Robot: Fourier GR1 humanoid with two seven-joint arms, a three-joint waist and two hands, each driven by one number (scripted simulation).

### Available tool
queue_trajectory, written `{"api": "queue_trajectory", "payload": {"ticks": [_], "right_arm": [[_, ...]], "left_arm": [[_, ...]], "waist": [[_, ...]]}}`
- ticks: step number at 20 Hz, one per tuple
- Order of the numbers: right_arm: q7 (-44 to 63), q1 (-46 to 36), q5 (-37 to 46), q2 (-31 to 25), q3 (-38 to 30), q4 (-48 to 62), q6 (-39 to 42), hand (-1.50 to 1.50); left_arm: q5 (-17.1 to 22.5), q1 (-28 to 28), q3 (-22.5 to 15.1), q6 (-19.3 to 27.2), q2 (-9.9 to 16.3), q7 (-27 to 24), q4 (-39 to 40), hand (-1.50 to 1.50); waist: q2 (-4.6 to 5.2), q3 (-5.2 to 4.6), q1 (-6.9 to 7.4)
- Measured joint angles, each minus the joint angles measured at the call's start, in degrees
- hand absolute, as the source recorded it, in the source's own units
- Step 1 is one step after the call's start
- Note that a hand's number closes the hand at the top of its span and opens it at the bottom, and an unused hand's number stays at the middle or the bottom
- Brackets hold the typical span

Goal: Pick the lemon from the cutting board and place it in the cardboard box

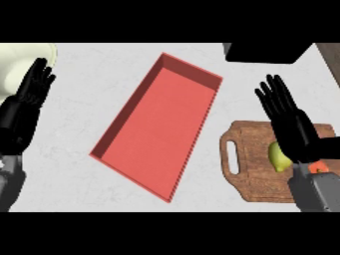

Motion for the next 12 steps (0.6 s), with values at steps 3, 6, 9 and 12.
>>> {"api": "queue_trajectory", "payload": {"ticks": [3, 6, 9, 12], "right_arm": [[-4.14, 2.0, 3.5, -2.45, -0.62, -1.33, 0.28, -1.5], [-11.96, 6.04, 7.97, -6.4, -2.9, -3.53, 0.6, -1.5], [-15.28, 6.45, 19.8, -15.82, -5.03, -3.75, -3.23, -1.5], [-25.21, 11.04, 27.36, -16.75, -5.9, -0.81, -8.52, -1.5]], "left_arm": [[-1.25, 2.17, 1.61, 0.7, 1.42, -0.32, 2.57, 0.0], [-5.1, 5.32, 3.52, 3.43, 4.69, 0.87, 6.12, 0.0], [-6.32, 7.25, 4.05, 4.17, 5.9, 1.99, 7.97, 0.0], [-7.73, 9.19, 4.24, 5.12, 6.31, 2.15, 10.05, 0.0]], "waist": [[-0.21, 1.73, -0.4], [-0.48, 2.66, -1.49], [-0.69, 2.22, -2.5], [-0.32, 2.93, -2.32]]}}
